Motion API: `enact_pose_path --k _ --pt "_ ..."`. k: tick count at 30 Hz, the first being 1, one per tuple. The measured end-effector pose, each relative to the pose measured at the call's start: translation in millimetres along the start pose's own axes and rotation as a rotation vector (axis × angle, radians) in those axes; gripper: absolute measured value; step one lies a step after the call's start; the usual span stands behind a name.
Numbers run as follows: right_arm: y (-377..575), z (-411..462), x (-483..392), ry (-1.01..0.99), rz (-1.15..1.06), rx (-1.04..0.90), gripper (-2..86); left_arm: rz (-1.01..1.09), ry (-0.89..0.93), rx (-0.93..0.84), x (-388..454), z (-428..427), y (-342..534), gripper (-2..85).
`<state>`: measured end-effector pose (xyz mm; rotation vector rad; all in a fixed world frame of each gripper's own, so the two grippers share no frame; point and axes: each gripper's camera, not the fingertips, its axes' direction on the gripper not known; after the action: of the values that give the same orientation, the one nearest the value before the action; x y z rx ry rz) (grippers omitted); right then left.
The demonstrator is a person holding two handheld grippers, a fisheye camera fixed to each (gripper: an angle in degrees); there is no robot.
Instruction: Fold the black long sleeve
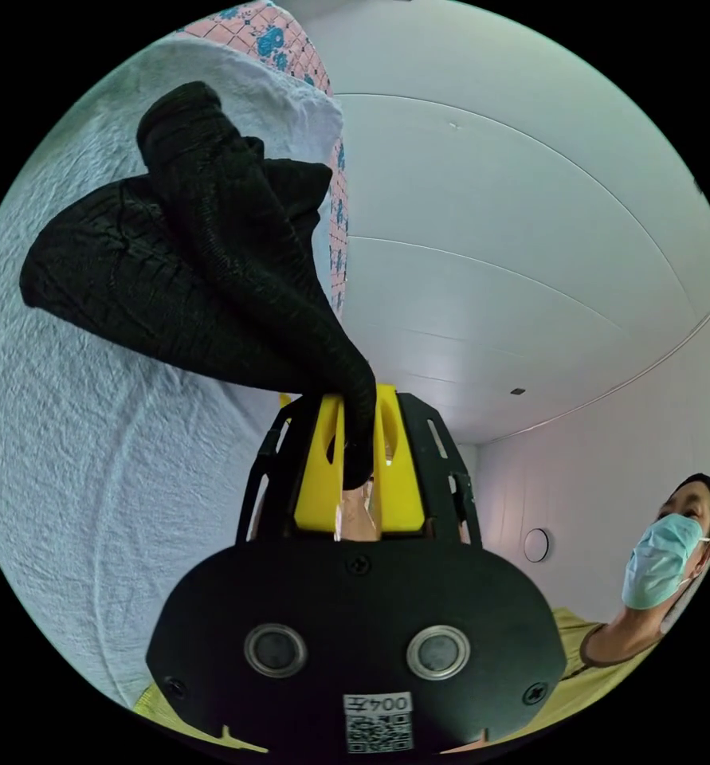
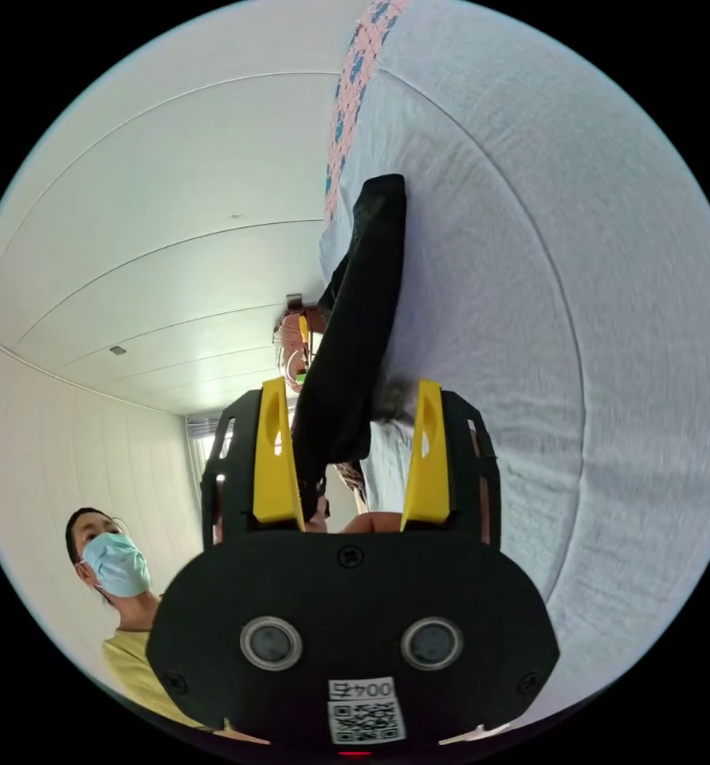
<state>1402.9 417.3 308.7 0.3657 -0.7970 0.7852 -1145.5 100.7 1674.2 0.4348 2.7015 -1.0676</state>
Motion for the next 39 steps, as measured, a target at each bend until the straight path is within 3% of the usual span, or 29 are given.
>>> enact_pose_path --k 6,12,18,22,27,33,39 --pt "-72.0 49.3 51.7 -0.022 0.063 0.006 21.9 -0.017 0.02 -0.039 76.8 4.2 -4.6 6.5" --pt "-108.0 123.5 87.6 0.069 0.031 -0.085 15.7 0.056 -0.014 -0.107 168.5 17.0 0.4 6.7" --pt "-74.4 184.1 82.5 0.285 -0.146 0.004 8.6 0.383 -0.29 -0.183 309.3 28.9 27.5 7.0" --pt "1.2 238.6 23.5 0.499 -0.57 0.035 8.2 0.676 -0.47 -0.185 434.4 23.7 75.1 6.8" --pt "119.0 285.6 -16.3 0.562 -0.906 0.043 8.1 0.828 -0.444 -0.138 564.8 -16.7 158.2 6.8" --pt "275.9 316.2 1.9 0.417 -1.114 0.045 8.1 0.922 -0.469 0.012 708.5 -112.5 318.7 6.8" --pt "424.8 393.7 81.0 0.272 -1.239 -0.102 8.1 0.853 -0.641 0.213 816.9 -234.2 500.5 6.8"
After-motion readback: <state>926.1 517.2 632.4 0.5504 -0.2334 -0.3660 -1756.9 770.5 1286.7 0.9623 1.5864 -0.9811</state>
